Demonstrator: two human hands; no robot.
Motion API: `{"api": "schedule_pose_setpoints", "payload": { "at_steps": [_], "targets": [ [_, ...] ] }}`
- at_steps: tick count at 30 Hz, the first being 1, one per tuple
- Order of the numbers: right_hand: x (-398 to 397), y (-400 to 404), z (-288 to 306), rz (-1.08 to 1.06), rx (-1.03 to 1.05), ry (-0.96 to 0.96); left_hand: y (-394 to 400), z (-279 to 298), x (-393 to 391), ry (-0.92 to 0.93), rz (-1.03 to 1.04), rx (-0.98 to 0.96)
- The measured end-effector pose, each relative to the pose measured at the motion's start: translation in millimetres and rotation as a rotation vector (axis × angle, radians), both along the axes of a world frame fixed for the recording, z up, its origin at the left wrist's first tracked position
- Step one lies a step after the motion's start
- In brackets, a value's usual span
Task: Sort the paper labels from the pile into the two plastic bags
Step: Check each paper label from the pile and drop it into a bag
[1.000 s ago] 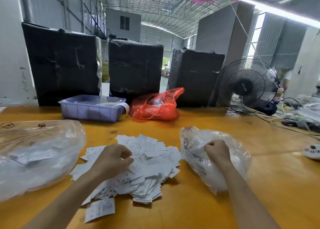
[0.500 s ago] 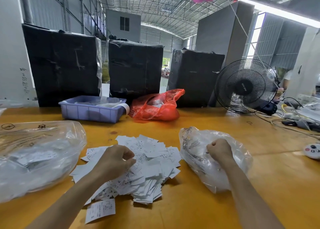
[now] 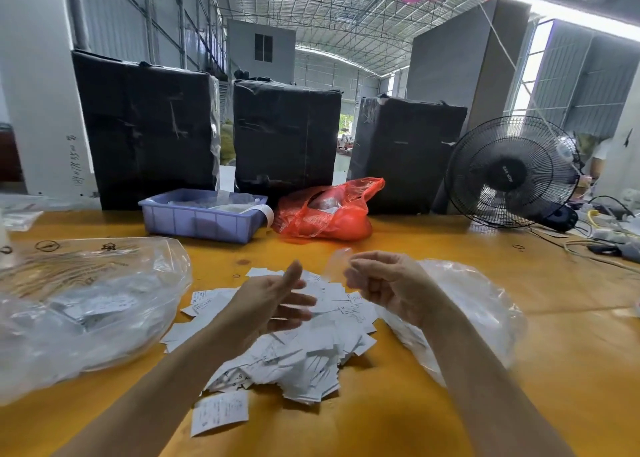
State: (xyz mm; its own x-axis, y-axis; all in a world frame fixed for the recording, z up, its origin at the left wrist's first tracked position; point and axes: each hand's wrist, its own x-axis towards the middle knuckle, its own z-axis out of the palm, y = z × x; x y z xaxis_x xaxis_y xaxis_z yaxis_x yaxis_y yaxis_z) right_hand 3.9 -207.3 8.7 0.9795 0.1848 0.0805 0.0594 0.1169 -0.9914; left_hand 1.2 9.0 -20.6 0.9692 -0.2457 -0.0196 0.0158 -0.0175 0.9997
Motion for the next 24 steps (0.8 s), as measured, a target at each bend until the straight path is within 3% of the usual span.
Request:
{"api": "schedule_pose_setpoints", "payload": {
  "at_steps": [2, 5, 10, 13, 18, 24],
  "targets": [
    [-2.9, 20.2, -5.1, 0.098, -0.127, -0.022, -0.1, 5.5, -3.1, 0.054, -0.039, -0.085],
    [-6.2, 38.8, -12.1, 0.188, -0.250, -0.047, 2.4, 7.2, -7.9, 0.006, -0.055, -0.040],
    [-5.2, 49.7, -19.2, 0.102, -0.185, 0.074, 7.8, -1.2, -4.5, -0.030, 0.131, -0.072],
    [-5.2, 49.3, -23.3, 0.125, -0.295, 0.121, 10.1, -3.8, 0.0, -0.073, 0.206, -0.051],
    [-1.8, 52.8, -29.1, 0.014, -0.251, 0.058, 14.7, -4.8, 0.8, -0.050, 0.138, 0.061],
    [-0.5, 58.1, -35.3, 0.035, -0.274, 0.020, 13.6, -4.6, -1.9, -0.009, 0.116, 0.013]
  ]
}}
